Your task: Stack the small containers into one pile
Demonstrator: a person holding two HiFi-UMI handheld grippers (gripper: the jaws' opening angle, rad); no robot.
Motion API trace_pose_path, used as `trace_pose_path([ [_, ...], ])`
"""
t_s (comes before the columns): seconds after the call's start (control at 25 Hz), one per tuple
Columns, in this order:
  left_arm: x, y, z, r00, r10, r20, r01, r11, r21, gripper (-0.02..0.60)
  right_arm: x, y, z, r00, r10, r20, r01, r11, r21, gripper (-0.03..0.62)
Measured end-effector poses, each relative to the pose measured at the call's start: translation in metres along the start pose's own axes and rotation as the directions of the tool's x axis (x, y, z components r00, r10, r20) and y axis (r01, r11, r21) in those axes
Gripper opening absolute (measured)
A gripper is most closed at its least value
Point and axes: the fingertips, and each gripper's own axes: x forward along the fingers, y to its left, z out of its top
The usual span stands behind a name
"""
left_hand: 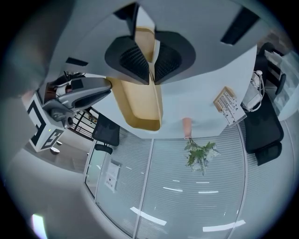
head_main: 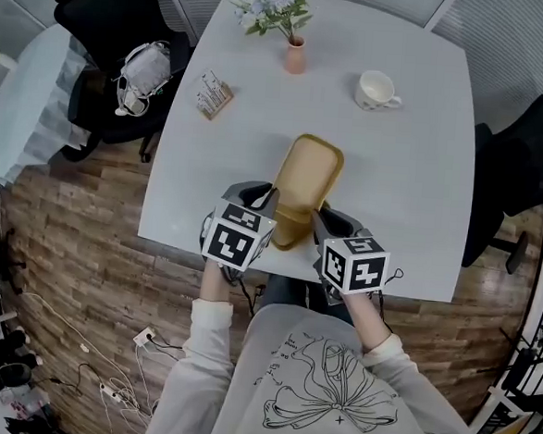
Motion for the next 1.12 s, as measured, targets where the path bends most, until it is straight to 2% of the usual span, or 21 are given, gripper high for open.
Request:
trace_pose_path([
  [0.28, 0.003, -0.006, -0.027, 0.998, 0.002, -0.06, -0.001, 1.0, 0.009, 0.035, -0.001, 0.007, -0.035, 0.997, 0.05, -0.061, -0.043, 0.994, 0.098, 0.058],
  [1.12, 0.018, -0.01, -0.085, 0.977, -0.046, -0.207, 0.048, 0.999, 0.003, 0.025, 0.01, 0.023, -0.11, 0.962, 0.097, -0.257, -0.07, 0.992, 0.109, 0.052],
])
